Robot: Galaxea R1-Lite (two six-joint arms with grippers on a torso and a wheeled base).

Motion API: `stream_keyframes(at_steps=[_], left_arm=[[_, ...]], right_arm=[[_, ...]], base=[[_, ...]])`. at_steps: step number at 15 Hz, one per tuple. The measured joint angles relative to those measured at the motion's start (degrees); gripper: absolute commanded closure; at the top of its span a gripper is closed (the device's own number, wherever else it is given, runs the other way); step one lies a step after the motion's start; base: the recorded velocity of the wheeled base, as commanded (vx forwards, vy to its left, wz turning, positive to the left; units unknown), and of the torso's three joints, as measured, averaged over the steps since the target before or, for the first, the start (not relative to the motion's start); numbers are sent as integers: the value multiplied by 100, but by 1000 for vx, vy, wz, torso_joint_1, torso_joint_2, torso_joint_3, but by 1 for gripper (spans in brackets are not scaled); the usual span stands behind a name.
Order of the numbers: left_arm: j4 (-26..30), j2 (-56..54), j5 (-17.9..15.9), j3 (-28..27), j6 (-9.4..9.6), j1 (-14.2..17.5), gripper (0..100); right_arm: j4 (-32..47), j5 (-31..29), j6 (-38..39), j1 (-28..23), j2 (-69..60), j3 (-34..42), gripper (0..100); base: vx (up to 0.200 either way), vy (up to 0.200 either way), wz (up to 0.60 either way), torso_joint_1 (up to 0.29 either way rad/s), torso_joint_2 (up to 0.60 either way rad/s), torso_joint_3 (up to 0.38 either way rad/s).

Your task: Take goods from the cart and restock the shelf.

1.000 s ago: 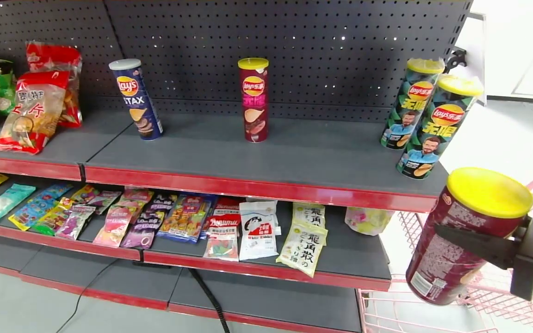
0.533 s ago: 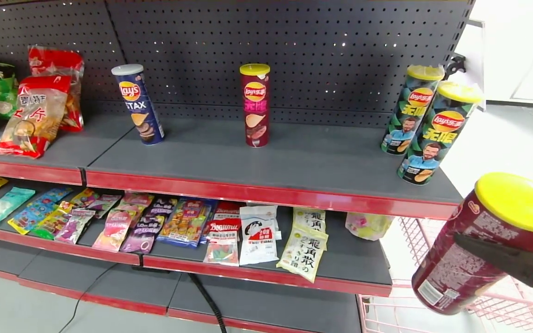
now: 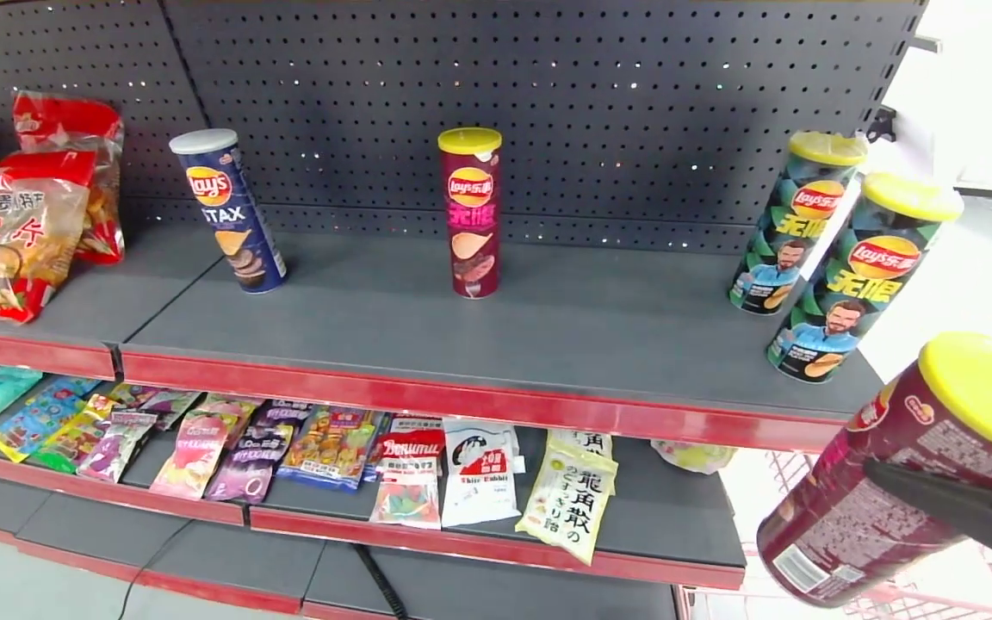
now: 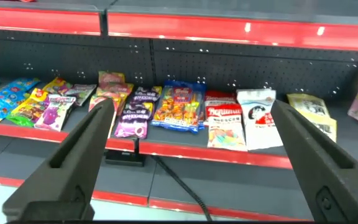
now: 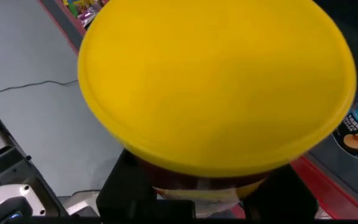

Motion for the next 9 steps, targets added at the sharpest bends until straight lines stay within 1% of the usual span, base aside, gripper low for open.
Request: stream_keyframes(at_steps=[1, 3, 7, 9], left_arm=[[-5, 0, -2, 0, 2, 9, 0], [0, 0, 0, 2, 0, -5, 0], [0, 0, 2, 6, 0, 4, 0], [-2, 0, 2, 6, 2, 4, 0]], right_arm=[[33, 105, -2, -5, -5, 11, 100], [28, 233, -5, -5, 9, 2, 100], [24, 268, -24, 4, 113, 0, 100], [22, 283, -66, 4, 154, 26, 100]], base=[[0, 200, 0, -17, -7, 2], [0, 0, 0, 0, 0, 0], [0, 0, 0, 0, 0, 0], [0, 200, 0, -2, 2, 2]])
